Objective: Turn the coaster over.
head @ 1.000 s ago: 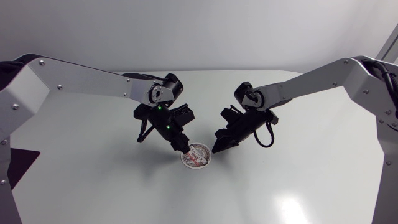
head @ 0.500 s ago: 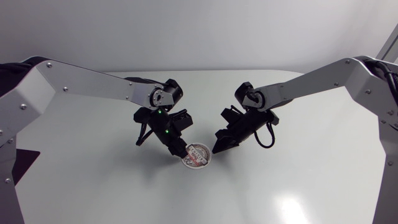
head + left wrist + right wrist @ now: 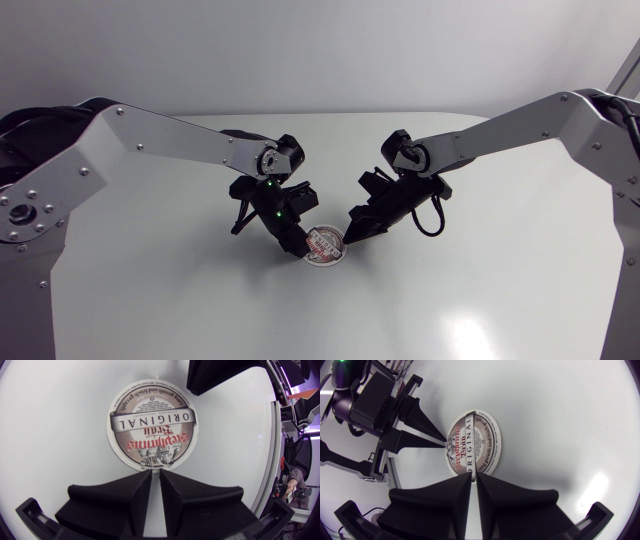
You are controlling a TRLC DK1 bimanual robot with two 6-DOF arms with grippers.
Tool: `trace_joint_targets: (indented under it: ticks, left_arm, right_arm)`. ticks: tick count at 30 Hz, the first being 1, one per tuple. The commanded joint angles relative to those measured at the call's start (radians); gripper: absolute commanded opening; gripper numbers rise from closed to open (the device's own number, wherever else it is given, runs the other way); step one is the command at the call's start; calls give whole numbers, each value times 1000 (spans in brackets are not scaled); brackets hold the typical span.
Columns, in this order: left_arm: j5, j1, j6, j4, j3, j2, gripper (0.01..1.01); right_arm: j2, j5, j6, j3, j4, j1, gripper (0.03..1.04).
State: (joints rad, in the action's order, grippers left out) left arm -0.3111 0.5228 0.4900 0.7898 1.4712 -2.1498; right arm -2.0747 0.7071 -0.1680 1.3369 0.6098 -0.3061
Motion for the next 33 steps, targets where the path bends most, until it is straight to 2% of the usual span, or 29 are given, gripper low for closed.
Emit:
trace_joint_targets:
  ticks: [1,4,5,22,28,31,33]
  left_arm:
    - [7,22,10,6,6,-82,161]
    - [7,26,7,6,18,-90,161]
    - [7,26,7,6,23,-91,161]
    - [7,19,10,6,28,-99,161]
    - [7,28,7,5,32,-102,162]
    - [6,28,5,5,32,-105,162]
    - [6,28,5,5,32,-107,162]
  right_arm:
    - [16,3,2,-28,2,19,525]
    - [11,5,-1,-27,5,28,731]
    - [7,6,-1,-24,7,32,772]
    - [-142,35,35,105,48,21,774]
    - [-136,52,35,104,73,5,582]
    - [-120,54,35,94,76,2,410]
    - [-107,54,35,88,73,1,220]
